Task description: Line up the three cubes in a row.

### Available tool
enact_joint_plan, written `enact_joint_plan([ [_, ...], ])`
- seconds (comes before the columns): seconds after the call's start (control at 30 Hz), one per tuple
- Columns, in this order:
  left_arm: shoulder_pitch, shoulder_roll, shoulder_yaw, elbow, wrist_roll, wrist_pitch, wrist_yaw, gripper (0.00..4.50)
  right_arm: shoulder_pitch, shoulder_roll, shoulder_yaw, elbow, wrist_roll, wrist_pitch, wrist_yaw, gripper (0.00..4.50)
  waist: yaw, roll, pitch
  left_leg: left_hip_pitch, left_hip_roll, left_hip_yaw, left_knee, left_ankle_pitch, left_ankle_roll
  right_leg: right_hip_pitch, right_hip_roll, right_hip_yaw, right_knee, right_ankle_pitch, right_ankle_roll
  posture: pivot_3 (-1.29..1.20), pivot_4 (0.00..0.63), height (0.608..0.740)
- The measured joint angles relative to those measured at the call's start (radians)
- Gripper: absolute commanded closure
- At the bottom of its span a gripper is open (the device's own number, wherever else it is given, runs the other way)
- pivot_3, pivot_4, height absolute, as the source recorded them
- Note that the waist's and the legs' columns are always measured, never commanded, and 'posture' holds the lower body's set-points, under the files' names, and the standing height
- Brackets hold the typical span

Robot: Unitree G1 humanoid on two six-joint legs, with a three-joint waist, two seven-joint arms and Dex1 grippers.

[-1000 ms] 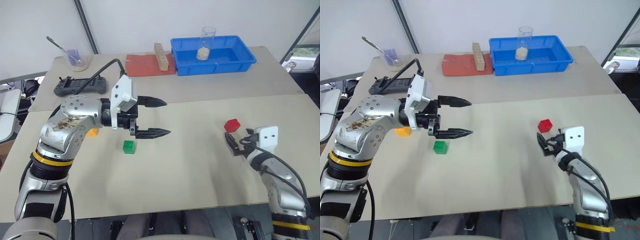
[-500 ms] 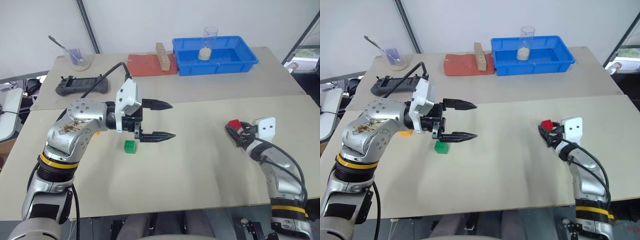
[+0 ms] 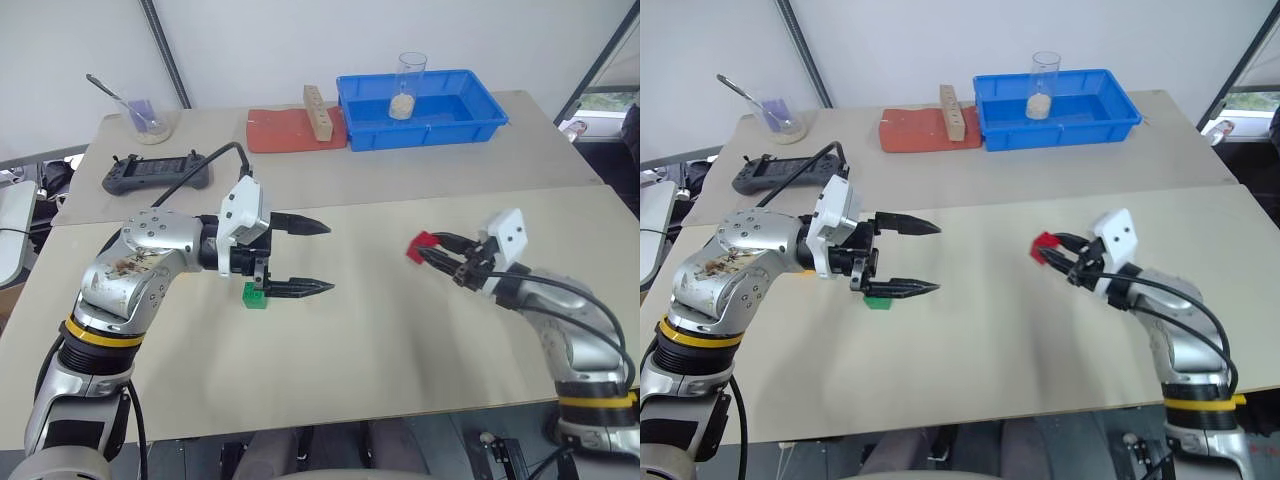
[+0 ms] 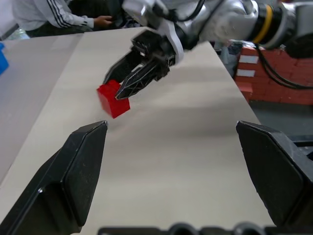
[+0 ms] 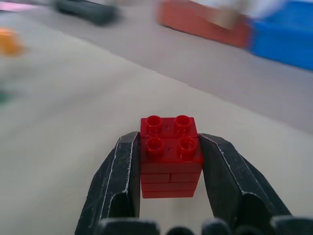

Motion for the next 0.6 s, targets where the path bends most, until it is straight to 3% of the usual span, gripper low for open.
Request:
enact_joint_plan([
  [0.2,0.11,0.003,0.02,0.003,0.053,-0.088,0.018,0.0,-0.12,-0.037,0.169,0.153,-0.018,-0.104,0.347,3.09,0.009,-0.002,0.001,-0.001,-0.001,0.0,0.001,-0.001,0.001,0.0,-0.001,-0.001,-0.001,0.0,0.0,0.0,0.15,0.74],
  [0.3,0.188,0.013,0.062,-0.041,0.056,-0.092,0.051,0.0,-0.178,-0.039,0.219,0.325,-0.065,-0.225,0.482,3.09,0.009,-0.002,0.001,-0.001,-0.001,0.0,0.002,-0.001,0.001,0.0,-0.002,0.0,-0.002,0.0,0.0,0.0,0.15,0.74],
  [0.43,0.301,0.035,0.074,-0.13,0.055,-0.089,0.057,0.0,-0.241,-0.047,0.23,0.567,-0.133,-0.418,0.597,3.09,0.01,-0.002,0.001,-0.001,-0.001,0.0,0.002,-0.001,0.001,0.0,-0.002,-0.001,-0.001,0.0,0.0,0.0,0.15,0.74],
  [0.6,0.33,0.035,0.086,-0.187,0.052,-0.082,0.092,0.0,-0.323,-0.042,0.233,0.73,-0.167,-0.529,0.632,3.09,0.01,-0.002,0.001,0.0,0.0,0.0,0.002,-0.002,-0.002,0.0,-0.002,0.0,-0.001,0.001,0.0,0.0,0.15,0.74],
])
